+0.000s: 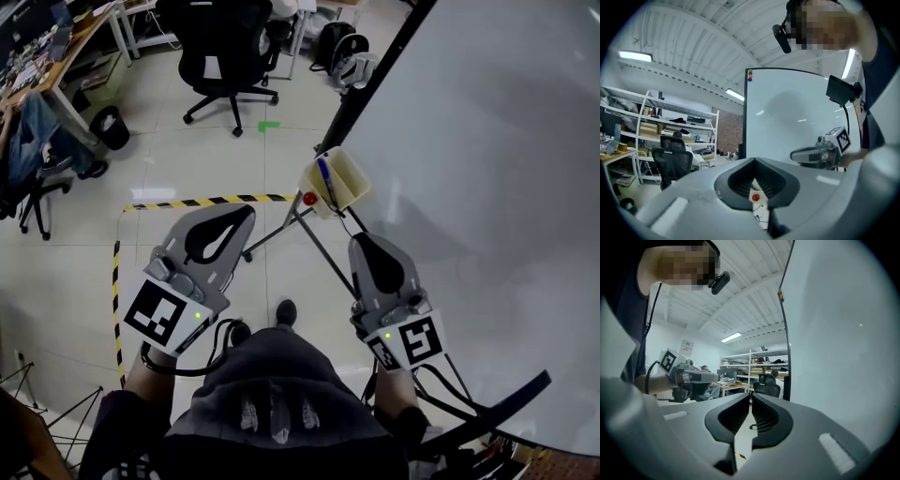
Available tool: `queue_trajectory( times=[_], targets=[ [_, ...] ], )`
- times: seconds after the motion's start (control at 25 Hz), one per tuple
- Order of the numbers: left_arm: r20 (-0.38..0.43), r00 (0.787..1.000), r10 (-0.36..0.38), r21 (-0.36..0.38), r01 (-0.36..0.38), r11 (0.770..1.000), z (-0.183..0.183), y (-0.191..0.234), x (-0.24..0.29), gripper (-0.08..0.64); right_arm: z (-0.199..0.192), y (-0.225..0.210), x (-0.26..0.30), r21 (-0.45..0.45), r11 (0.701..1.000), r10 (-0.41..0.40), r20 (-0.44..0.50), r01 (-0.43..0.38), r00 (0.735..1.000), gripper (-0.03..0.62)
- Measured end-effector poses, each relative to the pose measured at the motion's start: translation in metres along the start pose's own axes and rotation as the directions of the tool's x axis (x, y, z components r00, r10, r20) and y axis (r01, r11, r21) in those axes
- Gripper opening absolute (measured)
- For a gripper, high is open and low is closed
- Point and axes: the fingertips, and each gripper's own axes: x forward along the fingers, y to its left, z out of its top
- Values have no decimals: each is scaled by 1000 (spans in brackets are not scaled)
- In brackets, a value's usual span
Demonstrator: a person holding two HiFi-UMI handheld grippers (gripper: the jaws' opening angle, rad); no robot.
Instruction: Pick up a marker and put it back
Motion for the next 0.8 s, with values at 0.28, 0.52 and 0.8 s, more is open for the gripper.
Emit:
queue_trajectory(
  times=[0.28, 0.52, 0.8],
  targets=[
    [-57, 998, 8, -47, -11, 999, -29, 8, -1, 6, -60, -30, 24, 4, 997, -76, -96, 77, 992, 202],
    [-108, 994, 13, -66, -20, 998, -49, 13, 5, 6, -96, -43, 43, 11, 995, -94, -129, 96, 987, 202],
    [-157, 987, 21, -70, -32, 997, -63, 15, 12, 6, -129, -47, 61, 24, 996, -79, -152, 83, 985, 201]
  ],
)
